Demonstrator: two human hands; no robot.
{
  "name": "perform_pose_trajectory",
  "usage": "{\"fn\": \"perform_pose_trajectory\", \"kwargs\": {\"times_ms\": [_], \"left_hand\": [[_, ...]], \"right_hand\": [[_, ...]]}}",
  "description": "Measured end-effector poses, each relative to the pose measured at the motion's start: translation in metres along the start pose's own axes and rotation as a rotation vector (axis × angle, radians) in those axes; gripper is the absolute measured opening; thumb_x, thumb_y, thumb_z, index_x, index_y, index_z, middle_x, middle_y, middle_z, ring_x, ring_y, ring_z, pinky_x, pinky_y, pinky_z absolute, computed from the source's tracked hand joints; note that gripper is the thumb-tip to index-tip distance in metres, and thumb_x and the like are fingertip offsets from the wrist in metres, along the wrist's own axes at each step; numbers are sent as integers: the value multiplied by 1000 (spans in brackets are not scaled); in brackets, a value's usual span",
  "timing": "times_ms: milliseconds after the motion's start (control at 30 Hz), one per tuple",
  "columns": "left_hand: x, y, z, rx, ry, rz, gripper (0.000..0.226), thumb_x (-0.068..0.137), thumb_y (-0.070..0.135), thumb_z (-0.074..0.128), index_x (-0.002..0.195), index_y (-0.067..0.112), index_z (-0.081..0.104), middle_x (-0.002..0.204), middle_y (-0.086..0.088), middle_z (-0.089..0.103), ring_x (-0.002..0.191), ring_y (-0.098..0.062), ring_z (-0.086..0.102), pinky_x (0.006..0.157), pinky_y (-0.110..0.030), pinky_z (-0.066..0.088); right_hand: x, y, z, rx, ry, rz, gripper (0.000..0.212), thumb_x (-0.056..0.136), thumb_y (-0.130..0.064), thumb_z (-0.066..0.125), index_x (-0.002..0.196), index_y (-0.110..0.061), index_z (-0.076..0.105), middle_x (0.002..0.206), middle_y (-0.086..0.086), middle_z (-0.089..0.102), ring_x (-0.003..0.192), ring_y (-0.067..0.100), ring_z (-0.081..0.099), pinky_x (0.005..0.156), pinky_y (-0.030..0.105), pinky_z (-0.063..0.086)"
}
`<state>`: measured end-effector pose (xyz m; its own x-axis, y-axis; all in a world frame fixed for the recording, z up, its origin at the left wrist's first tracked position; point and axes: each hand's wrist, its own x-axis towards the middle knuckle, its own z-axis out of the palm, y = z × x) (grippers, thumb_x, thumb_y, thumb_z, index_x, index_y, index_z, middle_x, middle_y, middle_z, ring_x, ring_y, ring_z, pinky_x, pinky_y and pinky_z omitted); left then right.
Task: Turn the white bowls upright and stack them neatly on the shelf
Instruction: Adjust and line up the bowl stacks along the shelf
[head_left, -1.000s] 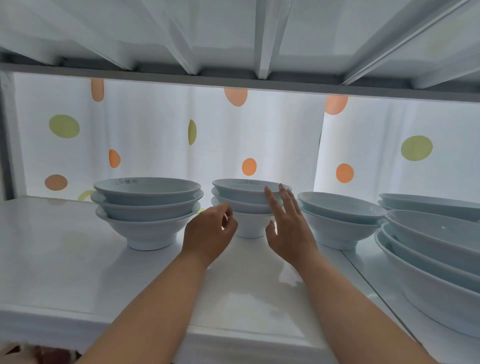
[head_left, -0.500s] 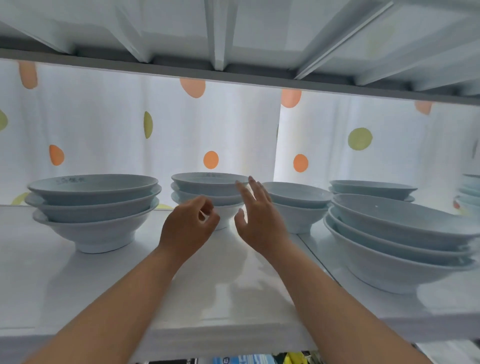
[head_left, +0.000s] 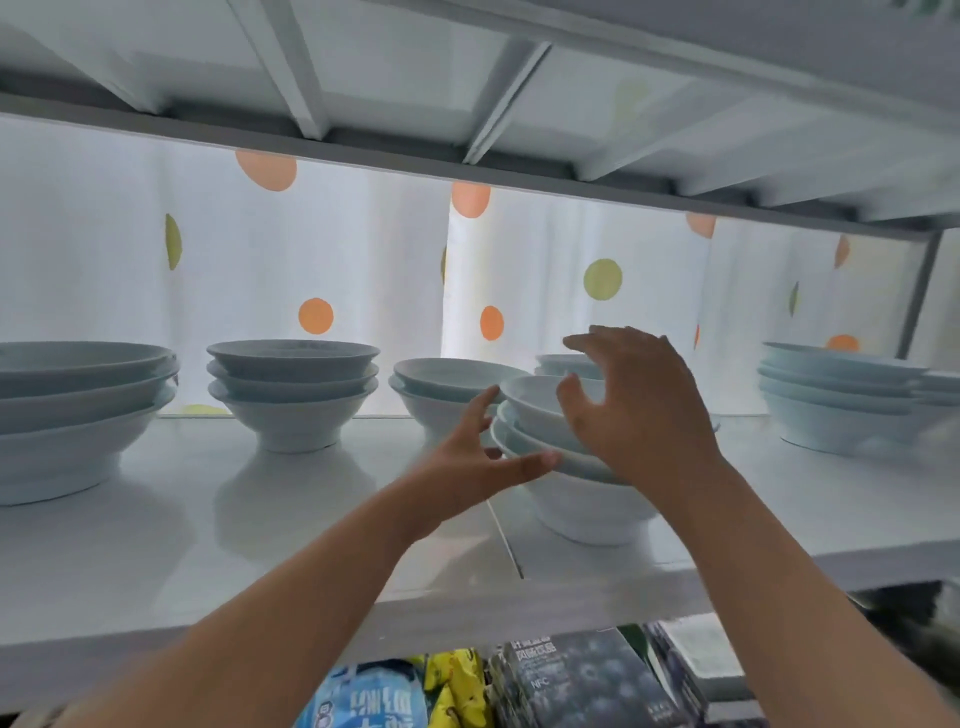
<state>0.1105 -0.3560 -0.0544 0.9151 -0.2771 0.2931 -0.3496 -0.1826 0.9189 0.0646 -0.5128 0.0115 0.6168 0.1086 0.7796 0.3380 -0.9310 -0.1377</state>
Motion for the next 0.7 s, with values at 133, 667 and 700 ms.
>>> {"fn": "perform_pose_trajectory", "kwargs": {"times_ms": [133,667,700], "left_hand": [[6,7,18,-35,52,3,109,69,26,80,150,35,8,136,5,42,114,-15,54,84,-18,48],[35,13,79,-97,38,67,108,60,34,80,147,43,17,144,7,40,110,-12,62,76,-11,54],[38,13,84,-109,22,78,102,59,35,81,142,47,23,140,10,44,111,-13,62,75,-12,55]], "right_hand": [[-2,43,-7,48,-173,111,38,88,-37,49,120,-21,62,123,6,64,113,25,57,100,36,40],[-14,123,-6,163,-69,91,49,83,-53,31,97,-25,69,104,-1,72,98,19,60,110,48,29],[-16,128,-8,177,-36,80,52,81,-56,30,94,-25,69,103,-3,72,98,18,60,110,50,29]]}}
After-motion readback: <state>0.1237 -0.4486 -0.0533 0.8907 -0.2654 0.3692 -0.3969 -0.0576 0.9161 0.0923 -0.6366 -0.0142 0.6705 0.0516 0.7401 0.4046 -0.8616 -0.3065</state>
